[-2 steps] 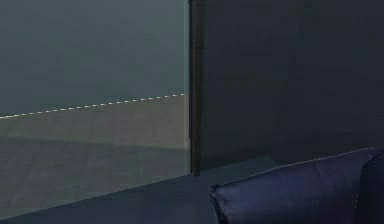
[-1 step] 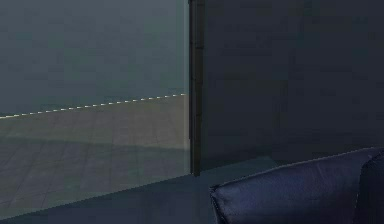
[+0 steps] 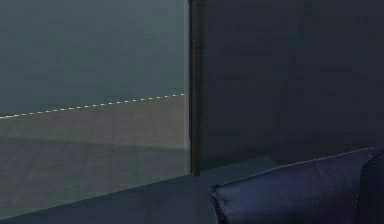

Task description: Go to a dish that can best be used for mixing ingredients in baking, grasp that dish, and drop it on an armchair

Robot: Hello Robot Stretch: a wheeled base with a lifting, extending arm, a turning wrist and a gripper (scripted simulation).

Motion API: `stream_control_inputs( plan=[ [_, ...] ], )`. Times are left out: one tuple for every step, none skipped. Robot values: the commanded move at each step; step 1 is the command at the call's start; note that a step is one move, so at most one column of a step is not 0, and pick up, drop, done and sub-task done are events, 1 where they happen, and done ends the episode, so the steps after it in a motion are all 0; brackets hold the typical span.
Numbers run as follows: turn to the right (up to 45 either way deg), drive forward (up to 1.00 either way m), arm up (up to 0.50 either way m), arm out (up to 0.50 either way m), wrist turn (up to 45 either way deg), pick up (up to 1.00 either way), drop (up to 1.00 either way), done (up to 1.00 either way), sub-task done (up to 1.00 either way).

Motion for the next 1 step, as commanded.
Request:
stream_control_inputs(
  plan=[
    [0.0, 0.0, 0.0, 0.0, 0.0, 0.0, 0.0, 1.0, 0.0]
  ],
)
